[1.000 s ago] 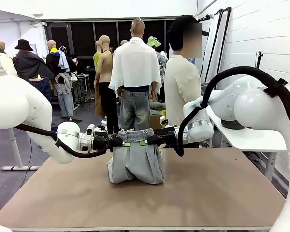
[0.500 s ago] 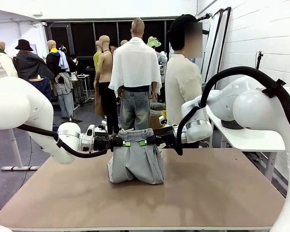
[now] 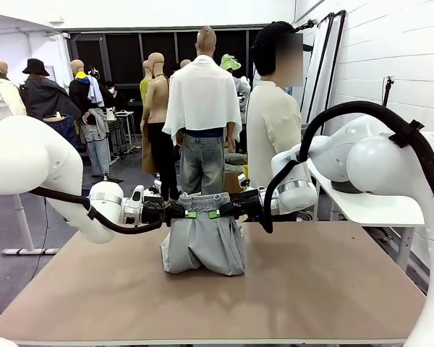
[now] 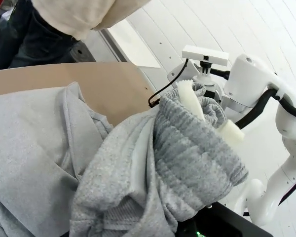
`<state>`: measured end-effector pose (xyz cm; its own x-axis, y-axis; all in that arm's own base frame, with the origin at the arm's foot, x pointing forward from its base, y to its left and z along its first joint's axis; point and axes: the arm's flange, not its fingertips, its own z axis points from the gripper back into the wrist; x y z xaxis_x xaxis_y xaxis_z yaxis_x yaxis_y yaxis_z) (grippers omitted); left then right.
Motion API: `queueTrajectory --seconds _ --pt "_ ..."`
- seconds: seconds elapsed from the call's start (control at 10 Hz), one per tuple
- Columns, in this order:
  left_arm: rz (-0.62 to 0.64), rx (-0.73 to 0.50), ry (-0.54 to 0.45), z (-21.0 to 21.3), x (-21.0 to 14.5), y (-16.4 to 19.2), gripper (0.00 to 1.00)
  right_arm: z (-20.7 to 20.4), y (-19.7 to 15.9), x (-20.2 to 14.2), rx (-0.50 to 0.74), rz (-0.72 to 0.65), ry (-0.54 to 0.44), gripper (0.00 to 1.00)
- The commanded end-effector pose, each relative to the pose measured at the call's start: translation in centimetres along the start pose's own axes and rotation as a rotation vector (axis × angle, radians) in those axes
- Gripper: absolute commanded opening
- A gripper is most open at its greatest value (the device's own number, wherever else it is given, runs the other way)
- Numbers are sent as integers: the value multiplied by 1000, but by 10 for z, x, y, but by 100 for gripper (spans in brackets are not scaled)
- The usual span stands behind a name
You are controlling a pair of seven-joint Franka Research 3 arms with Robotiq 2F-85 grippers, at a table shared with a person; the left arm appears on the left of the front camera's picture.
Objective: Fold the training pants.
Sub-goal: Fold the Training pants in half.
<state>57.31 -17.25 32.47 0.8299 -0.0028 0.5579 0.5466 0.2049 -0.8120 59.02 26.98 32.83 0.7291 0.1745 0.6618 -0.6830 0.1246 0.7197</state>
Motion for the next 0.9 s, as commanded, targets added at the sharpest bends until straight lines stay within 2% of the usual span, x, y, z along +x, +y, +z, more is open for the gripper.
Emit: queueTrajectory --seconds 0.0,0.2,0.8 --pt "60 58 10 -6 25 10 0 -8 -20 12 -19 -64 -28 0" --pt "109 91 27 -12 34 23 0 -13 -34 16 -34 -93 -26 0" --pt "285 163 73 -22 30 47 0 -13 -62 12 -101 -211 2 0"
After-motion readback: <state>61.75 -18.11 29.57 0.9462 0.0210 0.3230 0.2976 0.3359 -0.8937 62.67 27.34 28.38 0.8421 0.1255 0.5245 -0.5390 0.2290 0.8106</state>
